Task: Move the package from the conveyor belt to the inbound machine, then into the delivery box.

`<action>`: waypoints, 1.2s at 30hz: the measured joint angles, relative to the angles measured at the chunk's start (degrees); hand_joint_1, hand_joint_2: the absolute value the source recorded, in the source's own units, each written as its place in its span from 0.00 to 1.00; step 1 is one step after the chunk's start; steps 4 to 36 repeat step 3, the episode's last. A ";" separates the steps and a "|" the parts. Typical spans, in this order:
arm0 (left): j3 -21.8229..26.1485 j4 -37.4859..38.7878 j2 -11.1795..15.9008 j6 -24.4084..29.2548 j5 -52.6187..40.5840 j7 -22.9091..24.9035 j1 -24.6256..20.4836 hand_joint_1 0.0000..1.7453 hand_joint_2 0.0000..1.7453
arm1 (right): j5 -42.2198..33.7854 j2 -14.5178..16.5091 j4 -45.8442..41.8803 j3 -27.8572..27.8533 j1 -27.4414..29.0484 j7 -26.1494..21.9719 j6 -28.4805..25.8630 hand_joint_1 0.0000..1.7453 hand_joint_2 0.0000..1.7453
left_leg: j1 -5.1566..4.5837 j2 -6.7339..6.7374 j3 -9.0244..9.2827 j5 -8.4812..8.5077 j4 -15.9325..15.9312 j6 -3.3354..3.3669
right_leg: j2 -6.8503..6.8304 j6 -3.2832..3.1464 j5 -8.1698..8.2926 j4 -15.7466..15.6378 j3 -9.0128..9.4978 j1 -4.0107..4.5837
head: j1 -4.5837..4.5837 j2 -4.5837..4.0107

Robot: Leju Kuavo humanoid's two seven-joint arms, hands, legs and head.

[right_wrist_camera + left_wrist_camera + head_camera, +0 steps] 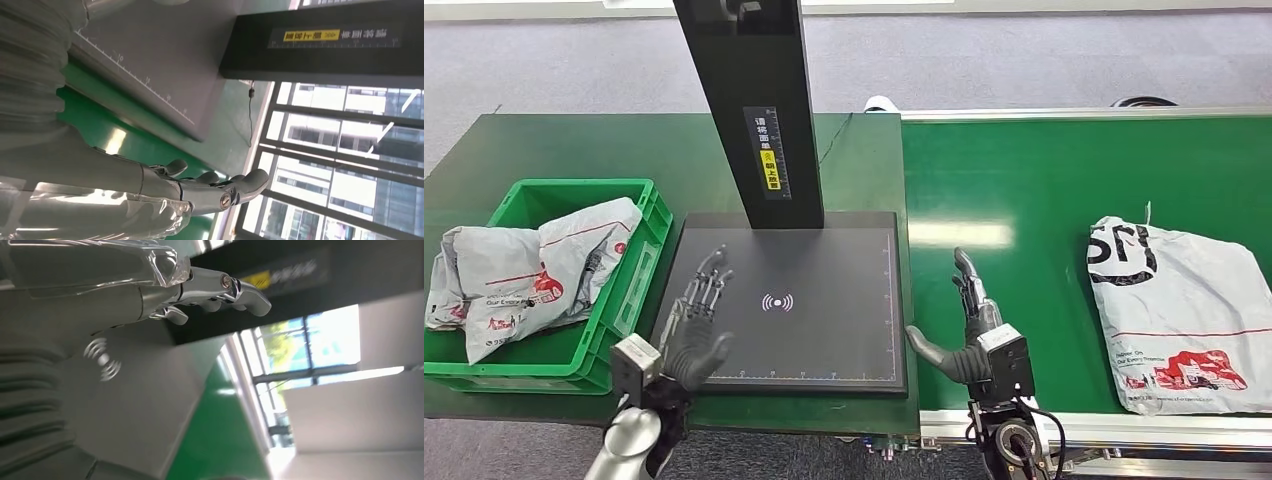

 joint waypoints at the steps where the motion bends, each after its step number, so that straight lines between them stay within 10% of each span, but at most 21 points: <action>1: -0.52 0.63 -0.26 -0.38 -0.86 0.18 0.37 0.00 1.00 | 0.19 0.00 -0.01 0.22 0.02 0.00 0.24 0.00 1.00 | 0.00 0.01 -0.01 0.00 0.00 0.00 | 0.00 0.00 0.00 0.00 -0.01 0.00 | 0.00 0.00; 36: -1.13 1.35 -0.71 -0.96 -1.85 0.61 0.88 0.00 1.00 | 0.41 0.00 -0.02 0.52 0.05 -0.01 0.61 0.00 1.00 | 0.00 0.02 -0.02 0.00 0.00 0.00 | 0.00 0.00 0.00 0.00 -0.01 0.01 | 0.00 0.00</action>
